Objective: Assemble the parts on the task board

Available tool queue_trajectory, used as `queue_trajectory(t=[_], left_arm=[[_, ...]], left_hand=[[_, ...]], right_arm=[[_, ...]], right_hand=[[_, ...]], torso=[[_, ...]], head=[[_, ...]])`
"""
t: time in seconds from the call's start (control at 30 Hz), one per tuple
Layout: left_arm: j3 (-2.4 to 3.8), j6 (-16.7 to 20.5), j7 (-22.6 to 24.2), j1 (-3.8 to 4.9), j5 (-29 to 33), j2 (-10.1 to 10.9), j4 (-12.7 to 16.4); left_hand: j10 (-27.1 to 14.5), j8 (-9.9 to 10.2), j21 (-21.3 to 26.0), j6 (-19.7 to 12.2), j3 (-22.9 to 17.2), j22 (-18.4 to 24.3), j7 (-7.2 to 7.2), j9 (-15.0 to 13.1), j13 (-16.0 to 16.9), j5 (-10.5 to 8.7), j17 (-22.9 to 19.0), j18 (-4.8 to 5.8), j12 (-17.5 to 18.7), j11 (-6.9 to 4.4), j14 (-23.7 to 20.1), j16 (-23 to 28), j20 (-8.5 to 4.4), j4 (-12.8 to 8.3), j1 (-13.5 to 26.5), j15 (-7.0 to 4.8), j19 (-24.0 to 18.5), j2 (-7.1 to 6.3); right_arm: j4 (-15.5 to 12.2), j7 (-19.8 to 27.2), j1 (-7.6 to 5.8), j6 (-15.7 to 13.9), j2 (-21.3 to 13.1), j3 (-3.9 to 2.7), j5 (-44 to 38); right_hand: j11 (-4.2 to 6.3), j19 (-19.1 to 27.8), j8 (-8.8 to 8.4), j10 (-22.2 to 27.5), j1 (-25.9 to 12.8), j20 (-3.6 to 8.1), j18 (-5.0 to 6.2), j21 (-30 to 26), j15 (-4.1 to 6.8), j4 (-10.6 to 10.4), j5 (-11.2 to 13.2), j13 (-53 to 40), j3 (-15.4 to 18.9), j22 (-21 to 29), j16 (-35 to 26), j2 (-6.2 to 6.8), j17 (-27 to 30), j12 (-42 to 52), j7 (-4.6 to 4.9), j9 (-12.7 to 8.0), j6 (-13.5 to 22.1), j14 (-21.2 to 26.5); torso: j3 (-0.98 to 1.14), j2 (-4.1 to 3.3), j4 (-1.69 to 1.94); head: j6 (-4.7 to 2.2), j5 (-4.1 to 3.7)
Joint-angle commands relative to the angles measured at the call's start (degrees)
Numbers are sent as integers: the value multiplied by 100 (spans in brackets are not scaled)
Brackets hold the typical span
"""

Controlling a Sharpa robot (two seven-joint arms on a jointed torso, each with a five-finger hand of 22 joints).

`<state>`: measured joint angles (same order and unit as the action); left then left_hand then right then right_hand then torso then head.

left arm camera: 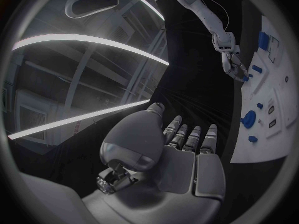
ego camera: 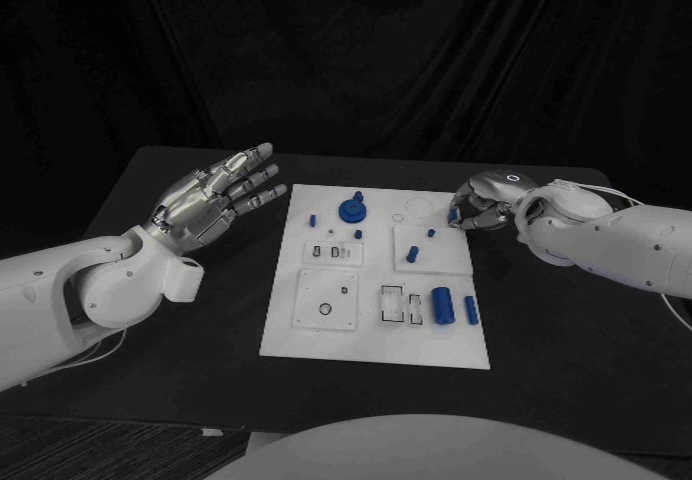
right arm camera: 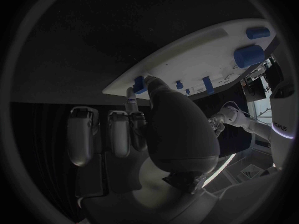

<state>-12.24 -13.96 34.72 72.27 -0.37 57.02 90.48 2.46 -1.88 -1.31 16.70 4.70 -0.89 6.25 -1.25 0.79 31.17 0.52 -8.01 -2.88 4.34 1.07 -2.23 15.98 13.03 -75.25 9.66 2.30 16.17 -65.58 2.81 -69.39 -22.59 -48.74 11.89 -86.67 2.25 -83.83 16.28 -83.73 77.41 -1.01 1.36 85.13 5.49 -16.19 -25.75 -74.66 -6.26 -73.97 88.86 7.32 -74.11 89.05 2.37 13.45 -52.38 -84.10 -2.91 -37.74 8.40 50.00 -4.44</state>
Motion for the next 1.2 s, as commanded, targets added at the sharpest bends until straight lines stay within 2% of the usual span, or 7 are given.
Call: queue_trajectory(t=[0.03,0.33,0.43,0.63,0.9,1.07,1.2], left_arm=[[6,-90,32,-10,-2,-8,2],[6,-90,-4,-16,-2,12,4],[6,-89,-18,-16,-2,13,-5],[6,-88,-42,-16,-2,-7,-37],[6,-62,-76,-16,-2,-14,-36],[6,-32,-93,-16,-2,-12,-22],[6,-36,-91,-16,-2,-25,-33]], left_hand=[[-11,-66,-78,36,-267,-27,1,-102,43,98,48,-203,-85,56,43,-125,19,-37,-52,50,20,-22],[-13,-66,-79,38,-271,-27,2,-101,43,99,47,-203,-87,58,42,-126,19,-41,-52,49,21,-25],[-13,-66,-79,38,-271,-27,2,-101,43,99,47,-203,-87,58,42,-126,19,-41,-52,49,21,-25],[-14,-66,-80,38,-272,-27,2,-101,43,100,47,-203,-87,58,41,-125,19,-42,-52,49,22,-26],[-12,-67,-82,42,-280,-29,-1,-101,45,111,48,-203,-94,56,42,-130,19,-54,-58,47,25,-33],[-11,-69,-86,54,-283,-30,-2,-103,46,117,49,-205,-100,53,43,-135,19,-64,-62,45,30,-42],[-11,-69,-86,54,-283,-30,-2,-103,46,117,49,-205,-100,53,43,-135,19,-64,-62,45,30,-42]], right_arm=[[1,-105,15,-26,-4,-3,-8],[-160,-74,12,-395,-89,-3,-8],[-304,-60,-2,-596,-147,-4,-8],[-746,-104,-187,-869,-254,-5,-8],[-1505,-231,-509,-781,-280,-6,-6],[-1997,-301,-594,-629,-160,-7,-5],[-2162,-378,-576,-410,49,-7,-5]], right_hand=[[32,-306,160,-627,68,29,27,-80,33,30,-190,-1534,-210,-1373,114,-87,-1589,95,-13,136,-78,-590],[47,-299,452,-627,201,57,33,-121,50,165,-818,-1534,-341,-1368,114,-208,-1589,95,-16,530,-184,-590],[44,-299,483,-627,219,53,33,-125,50,185,-856,-1534,-355,-1368,114,-210,-1589,95,-15,569,-187,-590],[39,-298,504,-627,223,50,34,-129,45,201,-912,-1534,-366,-1368,108,-202,-1581,95,-4,614,-159,-588],[23,-302,515,-627,222,42,33,-128,32,213,-983,-1534,-384,-1370,107,-198,-1580,95,21,653,-125,-588],[18,-311,514,-627,224,39,28,-111,28,226,-1004,-1534,-389,-1377,114,-188,-1589,95,26,666,-102,-590],[9,-305,518,-627,220,36,32,-127,22,234,-1015,-1534,-395,-1372,114,-186,-1589,95,44,681,-90,-590]], torso=[[-2,0,3],[1,3,1],[2,3,-1],[0,1,-2],[-10,9,-13],[-11,19,-1],[-4,19,11]], head=[[0,-2],[0,14],[0,18],[0,10],[0,53],[0,44],[0,16]])
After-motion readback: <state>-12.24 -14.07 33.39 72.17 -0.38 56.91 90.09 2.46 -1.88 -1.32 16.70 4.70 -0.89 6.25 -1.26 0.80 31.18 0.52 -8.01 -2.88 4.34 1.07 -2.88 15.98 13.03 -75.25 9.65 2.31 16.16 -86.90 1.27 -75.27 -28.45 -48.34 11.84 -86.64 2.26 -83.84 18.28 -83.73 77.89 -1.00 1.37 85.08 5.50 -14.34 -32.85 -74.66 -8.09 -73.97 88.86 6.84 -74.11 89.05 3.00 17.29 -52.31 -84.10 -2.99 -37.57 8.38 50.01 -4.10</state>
